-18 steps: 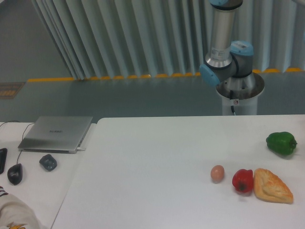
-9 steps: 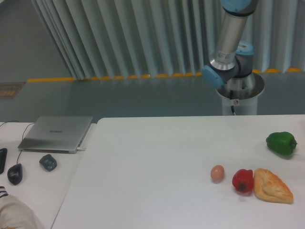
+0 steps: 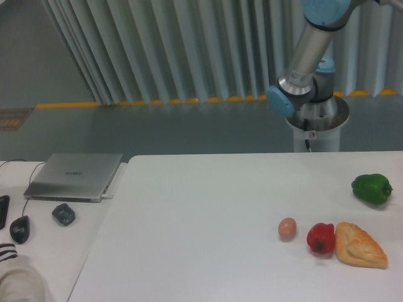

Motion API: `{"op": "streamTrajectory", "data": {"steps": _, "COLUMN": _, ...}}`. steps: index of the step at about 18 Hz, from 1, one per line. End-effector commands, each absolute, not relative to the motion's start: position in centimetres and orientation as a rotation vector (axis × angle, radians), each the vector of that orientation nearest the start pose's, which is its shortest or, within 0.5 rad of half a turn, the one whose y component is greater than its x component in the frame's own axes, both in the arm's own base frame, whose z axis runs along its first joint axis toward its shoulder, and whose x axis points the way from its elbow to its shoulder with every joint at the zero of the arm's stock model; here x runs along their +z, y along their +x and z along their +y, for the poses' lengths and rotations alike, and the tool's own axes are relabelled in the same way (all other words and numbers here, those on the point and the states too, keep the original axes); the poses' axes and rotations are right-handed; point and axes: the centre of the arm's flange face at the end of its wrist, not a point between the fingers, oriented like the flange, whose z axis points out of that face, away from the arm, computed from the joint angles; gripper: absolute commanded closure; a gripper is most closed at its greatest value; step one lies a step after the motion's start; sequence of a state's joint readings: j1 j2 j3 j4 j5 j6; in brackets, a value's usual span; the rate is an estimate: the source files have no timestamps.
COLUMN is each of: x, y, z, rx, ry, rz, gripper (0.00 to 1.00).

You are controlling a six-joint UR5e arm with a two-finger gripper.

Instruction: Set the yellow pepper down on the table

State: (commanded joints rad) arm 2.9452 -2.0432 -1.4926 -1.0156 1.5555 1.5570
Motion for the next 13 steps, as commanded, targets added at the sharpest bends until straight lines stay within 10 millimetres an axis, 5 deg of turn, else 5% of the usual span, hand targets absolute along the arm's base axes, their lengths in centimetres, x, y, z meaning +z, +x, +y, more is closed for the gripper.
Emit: {"op": "streamTrajectory", "data": {"steps": 13, "x": 29.2, "y": -63.8, "z": 26.6, "rx": 0.249, "ry": -3.085, "rz": 0.299, "gripper": 0.00}}
